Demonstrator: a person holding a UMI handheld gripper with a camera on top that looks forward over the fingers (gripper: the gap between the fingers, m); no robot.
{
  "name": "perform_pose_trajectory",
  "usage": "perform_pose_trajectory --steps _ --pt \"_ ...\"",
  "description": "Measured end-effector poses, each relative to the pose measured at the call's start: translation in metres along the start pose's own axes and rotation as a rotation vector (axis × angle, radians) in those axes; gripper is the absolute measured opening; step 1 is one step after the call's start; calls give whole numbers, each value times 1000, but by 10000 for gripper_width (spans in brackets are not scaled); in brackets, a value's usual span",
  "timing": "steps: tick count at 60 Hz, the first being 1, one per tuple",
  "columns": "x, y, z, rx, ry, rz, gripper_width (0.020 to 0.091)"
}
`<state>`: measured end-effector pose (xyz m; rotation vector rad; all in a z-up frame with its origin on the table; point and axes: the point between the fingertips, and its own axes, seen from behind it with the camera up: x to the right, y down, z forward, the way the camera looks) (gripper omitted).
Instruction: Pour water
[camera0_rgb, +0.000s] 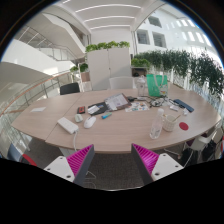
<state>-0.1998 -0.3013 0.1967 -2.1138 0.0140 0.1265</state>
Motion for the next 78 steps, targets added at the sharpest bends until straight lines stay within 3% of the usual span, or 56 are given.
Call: perform_pose_trajectory --steps 13,22,41,56,59,62,67,75,78 --pt "39 11 11 -5 43 35 830" --pt "102 7 54 116 78 -29 824" --pt "225 -7 189 256 150 16 829" --pt "242 -23 264 322 96 -35 818" --pt "237 -30 271 347 74 -46 728" --pt "236 -29 280 335 68 -63 503" --pt "237 -32 279 340 74 -45 467" --pt "239 -28 280 342 80 -63 314" --pt "239 -29 283 338 75 -64 313"
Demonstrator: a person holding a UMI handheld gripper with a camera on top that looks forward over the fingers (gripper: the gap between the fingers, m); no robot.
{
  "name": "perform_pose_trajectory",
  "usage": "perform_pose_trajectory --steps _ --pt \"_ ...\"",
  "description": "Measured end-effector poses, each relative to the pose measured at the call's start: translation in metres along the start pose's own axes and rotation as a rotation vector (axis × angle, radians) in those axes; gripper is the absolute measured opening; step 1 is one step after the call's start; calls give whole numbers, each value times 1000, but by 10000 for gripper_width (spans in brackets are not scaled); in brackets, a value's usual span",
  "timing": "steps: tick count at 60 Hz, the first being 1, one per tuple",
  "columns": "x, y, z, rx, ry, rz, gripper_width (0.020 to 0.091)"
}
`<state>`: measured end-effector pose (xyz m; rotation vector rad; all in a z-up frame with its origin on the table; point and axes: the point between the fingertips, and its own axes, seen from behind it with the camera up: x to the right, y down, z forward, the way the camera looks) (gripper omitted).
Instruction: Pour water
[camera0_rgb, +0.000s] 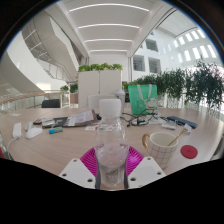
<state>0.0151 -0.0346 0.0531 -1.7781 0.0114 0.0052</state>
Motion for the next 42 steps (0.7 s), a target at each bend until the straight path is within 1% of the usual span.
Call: perform_pose_trajectory --steps 4,8,13,14,15,17,18,19,21,22,28,29,30,31,36,38,39,40,41,42 --pt "-1 1 3 -19 -8 10 312" --pt "-9 -4 5 -79 -44 51 311" --pt "-12 -29 4 -84 -99 213 313" --pt "-17 -39 4 -92 -103 269 277" --pt "-14 -42 7 -93 -126 344 313" --pt "-12 -54 8 -106 -154 511 313" --pt "-10 -60 9 -117 -168 600 273" --pt "-9 -64 10 -128 -183 690 313" --pt "-12 -76 9 -157 -191 860 312" --pt "-13 -72 12 -156 -201 922 311" --pt "-3 -88 17 -211 -281 1375 311" --pt "-3 -91 17 -225 -301 1450 310" --pt "-3 -104 11 -257 -304 1553 310" --pt "0 -99 18 -258 -333 1609 310" --pt "9 -116 11 -274 -420 1926 311" --pt "12 -118 17 -266 -437 2033 310" --pt "16 -133 6 -278 -433 2110 311" --pt "15 -131 7 -255 -456 2143 312" --pt "12 -135 18 -245 -431 2173 312" --pt "15 -137 18 -233 -439 2208 312"
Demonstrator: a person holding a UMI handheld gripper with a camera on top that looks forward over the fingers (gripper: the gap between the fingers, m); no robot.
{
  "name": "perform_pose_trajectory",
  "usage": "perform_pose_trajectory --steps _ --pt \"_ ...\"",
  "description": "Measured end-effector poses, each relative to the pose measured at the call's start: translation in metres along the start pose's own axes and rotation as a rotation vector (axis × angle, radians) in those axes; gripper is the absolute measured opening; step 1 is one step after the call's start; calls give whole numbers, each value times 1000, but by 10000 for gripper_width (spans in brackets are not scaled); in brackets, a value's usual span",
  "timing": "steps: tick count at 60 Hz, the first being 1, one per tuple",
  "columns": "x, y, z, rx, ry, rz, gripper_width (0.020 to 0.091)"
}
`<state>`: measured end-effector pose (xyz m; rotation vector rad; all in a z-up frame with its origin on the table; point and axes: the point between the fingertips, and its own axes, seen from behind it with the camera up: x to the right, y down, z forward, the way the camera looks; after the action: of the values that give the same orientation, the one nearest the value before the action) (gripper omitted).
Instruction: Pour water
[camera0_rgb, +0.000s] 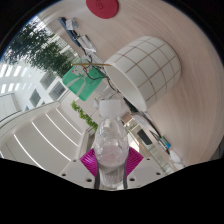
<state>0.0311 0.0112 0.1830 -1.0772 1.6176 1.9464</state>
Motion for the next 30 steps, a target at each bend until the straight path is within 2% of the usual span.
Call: perform_pose_trajectory --steps 2,5,6,8,10,13,15,18,21,22,23,27,30 --pt "-5 -6 -14 -17 -41 64 312" --pt "-12 -13 -23 11 -61 124 311" --pt "-11 -10 -3 36 -54 121 310" --pt "-15 -14 -31 23 -85 162 310" --pt "-15 -10 -12 49 -89 170 310" --pt "-11 -14 -35 31 -114 203 310" --pt "-15 -12 -7 50 -92 183 311" --pt "-10 -10 -6 49 -83 169 312" --pt "-7 -2 -18 38 -80 153 312" --pt "-3 -6 -22 11 -93 146 311" --pt "-8 -2 -8 26 -71 125 311" --pt "-5 8 -2 5 -19 -10 311" --pt "-2 21 -21 -43 -7 -182 312"
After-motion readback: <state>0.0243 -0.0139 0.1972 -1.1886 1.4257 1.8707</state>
